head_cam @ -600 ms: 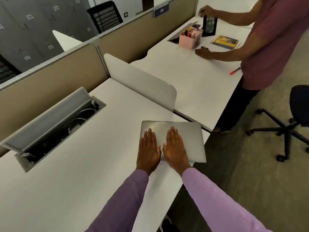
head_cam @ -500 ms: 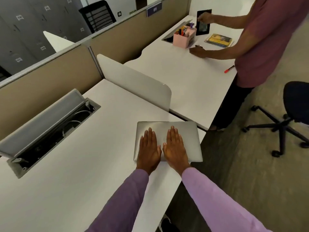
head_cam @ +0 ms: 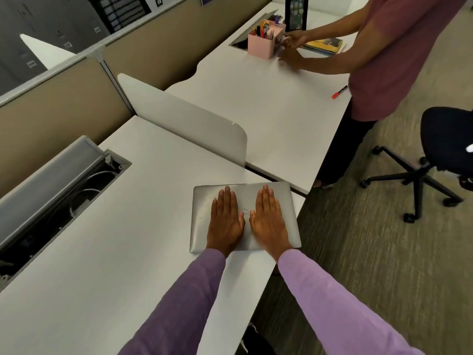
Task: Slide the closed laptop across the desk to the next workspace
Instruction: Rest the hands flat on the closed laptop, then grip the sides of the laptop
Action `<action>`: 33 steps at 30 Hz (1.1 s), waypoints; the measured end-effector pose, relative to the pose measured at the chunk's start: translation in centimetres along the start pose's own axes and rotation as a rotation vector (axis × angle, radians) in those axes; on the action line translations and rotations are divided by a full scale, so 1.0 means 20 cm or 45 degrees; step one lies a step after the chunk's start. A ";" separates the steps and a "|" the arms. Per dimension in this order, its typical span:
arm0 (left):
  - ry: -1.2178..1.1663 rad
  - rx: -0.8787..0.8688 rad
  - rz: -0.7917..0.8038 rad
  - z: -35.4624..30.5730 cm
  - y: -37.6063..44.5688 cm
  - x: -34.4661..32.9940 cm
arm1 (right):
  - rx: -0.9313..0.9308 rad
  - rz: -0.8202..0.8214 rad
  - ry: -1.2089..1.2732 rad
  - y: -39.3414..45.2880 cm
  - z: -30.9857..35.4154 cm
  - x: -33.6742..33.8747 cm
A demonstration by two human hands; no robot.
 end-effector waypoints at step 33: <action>0.135 0.643 -0.018 0.37 -0.02 -0.02 | -0.410 -0.083 0.089 -0.01 -0.35 -0.01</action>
Point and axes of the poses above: each hand's wrist, its own y-axis towards the middle knuckle, its own x-axis out of the back of the hand, z = x × y, the point moved 5 cm from there along y, towards the middle knuckle, and after that the axes turned 4 degrees about z, right-handed, at the moved point
